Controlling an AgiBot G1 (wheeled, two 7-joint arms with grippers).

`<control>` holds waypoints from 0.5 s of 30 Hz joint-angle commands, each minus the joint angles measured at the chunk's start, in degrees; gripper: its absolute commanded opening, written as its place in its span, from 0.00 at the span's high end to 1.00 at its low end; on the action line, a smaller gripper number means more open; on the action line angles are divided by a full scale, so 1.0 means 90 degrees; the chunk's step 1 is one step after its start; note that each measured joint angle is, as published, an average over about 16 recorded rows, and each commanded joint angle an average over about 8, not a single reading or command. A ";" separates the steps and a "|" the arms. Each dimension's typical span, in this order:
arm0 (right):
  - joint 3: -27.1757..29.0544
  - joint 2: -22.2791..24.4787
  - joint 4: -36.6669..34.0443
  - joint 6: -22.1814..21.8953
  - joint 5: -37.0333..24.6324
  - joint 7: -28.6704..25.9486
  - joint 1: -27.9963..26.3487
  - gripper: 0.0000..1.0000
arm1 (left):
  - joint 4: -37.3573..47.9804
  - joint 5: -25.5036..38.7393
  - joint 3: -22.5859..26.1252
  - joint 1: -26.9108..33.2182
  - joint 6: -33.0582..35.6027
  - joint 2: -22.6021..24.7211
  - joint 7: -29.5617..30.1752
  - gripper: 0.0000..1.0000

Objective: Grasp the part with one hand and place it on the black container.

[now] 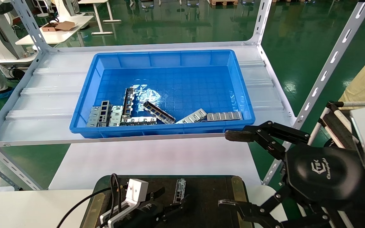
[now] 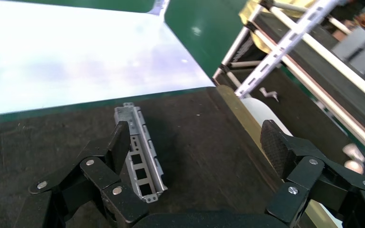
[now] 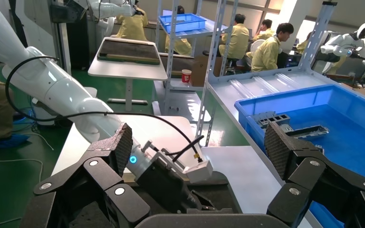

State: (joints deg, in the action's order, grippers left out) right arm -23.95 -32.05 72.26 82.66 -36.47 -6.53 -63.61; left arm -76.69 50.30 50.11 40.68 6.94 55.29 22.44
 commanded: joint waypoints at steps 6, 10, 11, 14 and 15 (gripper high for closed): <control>0.0000 0.0000 0.0000 0.0000 0.0000 0.0000 0.0000 0.00 | -0.0061 -0.0141 -0.0644 -0.0218 0.0980 -0.0358 -0.0400 0.00; 0.0000 0.0000 0.0000 0.0000 0.0000 0.0000 0.0000 0.00 | -0.0065 -0.0325 -0.0999 -0.0394 0.1582 -0.0572 -0.0718 0.00; 0.0000 0.0000 0.0000 0.0000 0.0000 0.0000 0.0000 0.00 | -0.0066 -0.0377 -0.1080 -0.0436 0.1740 -0.0628 -0.0799 0.00; 0.0000 0.0000 0.0000 0.0000 0.0000 0.0000 0.0000 0.00 | -0.0068 -0.0550 -0.1302 -0.0561 0.2199 -0.0792 -0.1023 0.00; 0.0000 0.0000 0.0000 0.0000 0.0000 0.0000 0.0000 0.00 | -0.0069 -0.0610 -0.1368 -0.0601 0.2339 -0.0843 -0.1089 0.00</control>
State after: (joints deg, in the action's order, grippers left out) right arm -23.95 -32.05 72.26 82.66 -36.47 -6.53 -63.61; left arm -77.32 44.70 37.98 35.26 27.50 47.74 12.98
